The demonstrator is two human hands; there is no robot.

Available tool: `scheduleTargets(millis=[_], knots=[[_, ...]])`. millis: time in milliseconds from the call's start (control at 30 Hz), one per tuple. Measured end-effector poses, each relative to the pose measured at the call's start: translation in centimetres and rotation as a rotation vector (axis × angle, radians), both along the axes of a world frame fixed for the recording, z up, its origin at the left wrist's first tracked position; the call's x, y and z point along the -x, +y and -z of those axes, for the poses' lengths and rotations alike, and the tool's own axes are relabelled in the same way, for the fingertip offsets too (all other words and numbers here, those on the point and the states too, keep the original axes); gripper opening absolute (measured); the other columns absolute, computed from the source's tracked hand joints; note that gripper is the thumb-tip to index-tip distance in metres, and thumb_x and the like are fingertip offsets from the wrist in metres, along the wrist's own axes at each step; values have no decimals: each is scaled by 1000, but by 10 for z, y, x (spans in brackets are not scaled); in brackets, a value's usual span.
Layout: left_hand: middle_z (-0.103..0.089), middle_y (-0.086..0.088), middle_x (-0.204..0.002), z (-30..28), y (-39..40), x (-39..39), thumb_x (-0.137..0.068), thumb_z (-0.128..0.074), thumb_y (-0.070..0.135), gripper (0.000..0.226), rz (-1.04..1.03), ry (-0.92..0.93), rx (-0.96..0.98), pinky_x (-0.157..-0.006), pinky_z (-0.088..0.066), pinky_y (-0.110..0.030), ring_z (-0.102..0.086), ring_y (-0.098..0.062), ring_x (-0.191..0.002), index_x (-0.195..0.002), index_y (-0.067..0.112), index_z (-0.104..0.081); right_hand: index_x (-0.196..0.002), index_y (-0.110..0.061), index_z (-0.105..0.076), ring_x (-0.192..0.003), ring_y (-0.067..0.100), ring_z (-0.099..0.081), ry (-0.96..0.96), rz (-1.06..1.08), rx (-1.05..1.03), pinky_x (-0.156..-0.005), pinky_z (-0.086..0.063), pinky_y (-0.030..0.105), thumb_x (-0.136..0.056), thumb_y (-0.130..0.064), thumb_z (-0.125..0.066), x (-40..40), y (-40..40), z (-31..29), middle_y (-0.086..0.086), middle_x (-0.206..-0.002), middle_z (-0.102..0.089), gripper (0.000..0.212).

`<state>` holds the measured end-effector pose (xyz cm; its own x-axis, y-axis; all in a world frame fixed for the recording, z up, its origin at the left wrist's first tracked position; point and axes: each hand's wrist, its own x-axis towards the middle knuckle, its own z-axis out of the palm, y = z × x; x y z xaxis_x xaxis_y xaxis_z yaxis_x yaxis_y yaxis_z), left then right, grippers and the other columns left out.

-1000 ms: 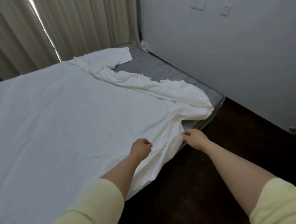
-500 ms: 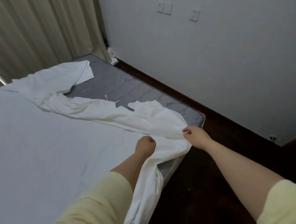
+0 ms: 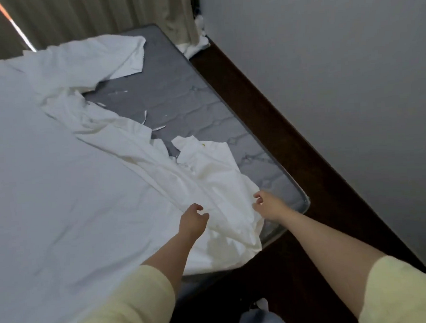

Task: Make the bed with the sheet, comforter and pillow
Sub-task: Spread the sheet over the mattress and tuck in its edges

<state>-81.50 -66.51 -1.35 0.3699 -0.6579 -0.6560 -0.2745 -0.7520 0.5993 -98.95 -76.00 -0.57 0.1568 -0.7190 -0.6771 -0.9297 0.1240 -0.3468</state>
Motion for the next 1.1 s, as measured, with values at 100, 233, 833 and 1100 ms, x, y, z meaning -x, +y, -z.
scheduleTargets(millis=[100,233,833,1100], knots=[[-56,-8,-106,11,-18,22,-95,-49,17,39,-115,45,-22,-92,-42,-31,-56,-29,-113,-133,7,-45,-143,-11,-34,-128,28,-47,4,-34,-11,-106,-39,38,-97,-25,-46,7,-46,19,12,-142,-46,50],[-55,-9,-119,36,-40,29,-95,-49,20,44,-235,58,-42,-90,-41,-29,-54,-24,-105,-137,10,-40,-144,-8,-32,-130,31,-43,-25,-92,2,-107,-37,39,-96,-27,-48,-12,-88,57,13,-144,-43,54],[-6,-12,-157,108,-80,89,-76,-68,54,113,-681,128,-408,-112,-31,-48,-24,-39,-140,-151,17,8,-128,-3,-54,-111,29,-56,-443,59,-181,-92,-43,30,-101,-27,-36,-22,-117,114,15,-126,-59,40],[-59,-17,-83,18,-107,190,-92,-45,8,14,-917,1,239,-72,-40,-30,-60,-35,-88,-89,2,-58,-136,1,-46,-125,34,-49,-420,241,197,-106,-38,40,-103,-27,-30,160,-159,17,19,-136,-52,46]])
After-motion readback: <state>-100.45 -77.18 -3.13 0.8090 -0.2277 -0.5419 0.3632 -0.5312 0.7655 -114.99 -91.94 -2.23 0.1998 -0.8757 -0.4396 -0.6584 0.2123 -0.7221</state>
